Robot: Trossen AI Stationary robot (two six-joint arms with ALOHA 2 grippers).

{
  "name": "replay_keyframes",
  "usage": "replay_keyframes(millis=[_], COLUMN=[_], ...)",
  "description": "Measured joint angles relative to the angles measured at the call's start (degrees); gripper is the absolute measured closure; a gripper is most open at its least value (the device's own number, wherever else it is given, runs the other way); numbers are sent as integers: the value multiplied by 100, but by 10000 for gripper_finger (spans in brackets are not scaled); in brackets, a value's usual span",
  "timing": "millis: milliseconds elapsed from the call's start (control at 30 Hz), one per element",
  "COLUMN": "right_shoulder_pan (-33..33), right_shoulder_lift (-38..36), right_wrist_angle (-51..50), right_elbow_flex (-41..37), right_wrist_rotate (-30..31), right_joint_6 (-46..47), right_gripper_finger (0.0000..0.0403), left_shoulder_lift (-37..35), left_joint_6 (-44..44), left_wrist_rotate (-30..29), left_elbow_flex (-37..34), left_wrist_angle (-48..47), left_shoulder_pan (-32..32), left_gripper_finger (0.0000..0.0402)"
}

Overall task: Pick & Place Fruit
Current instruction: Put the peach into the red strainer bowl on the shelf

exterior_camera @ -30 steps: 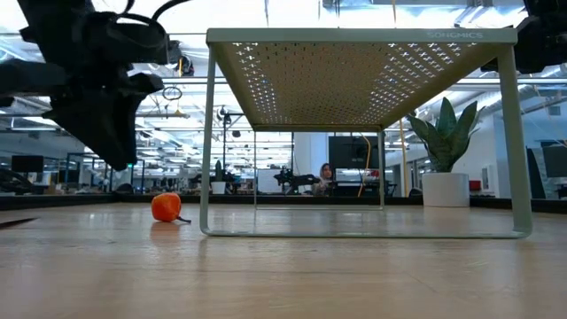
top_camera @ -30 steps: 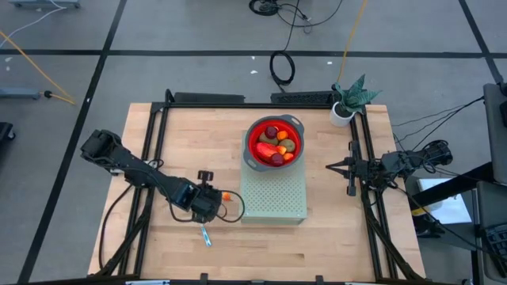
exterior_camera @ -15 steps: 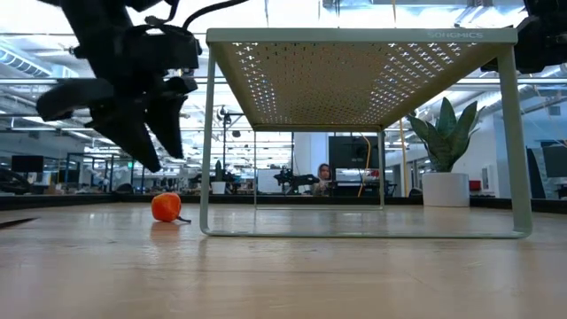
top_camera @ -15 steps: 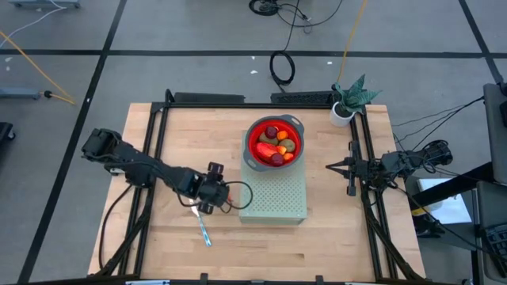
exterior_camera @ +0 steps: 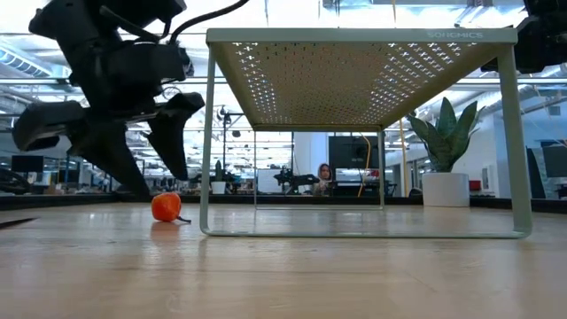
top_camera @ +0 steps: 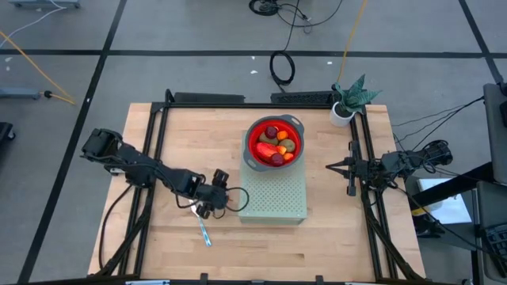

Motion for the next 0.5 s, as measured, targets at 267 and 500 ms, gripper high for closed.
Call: replay_keyframes(millis=[267, 500], right_shoulder_pan=[2, 2], right_shoulder_lift=[0, 0], right_wrist_angle=[0, 0], right_elbow_flex=[0, 0], right_wrist_rotate=[-2, 0], right_joint_6=[3, 3], right_gripper_finger=[403, 403], left_shoulder_lift=[4, 315], left_joint_6=[212, 515], left_wrist_rotate=[253, 616], left_elbow_flex=[-316, -327], left_wrist_angle=[589, 777], left_shoulder_pan=[149, 306], left_gripper_finger=[162, 163])
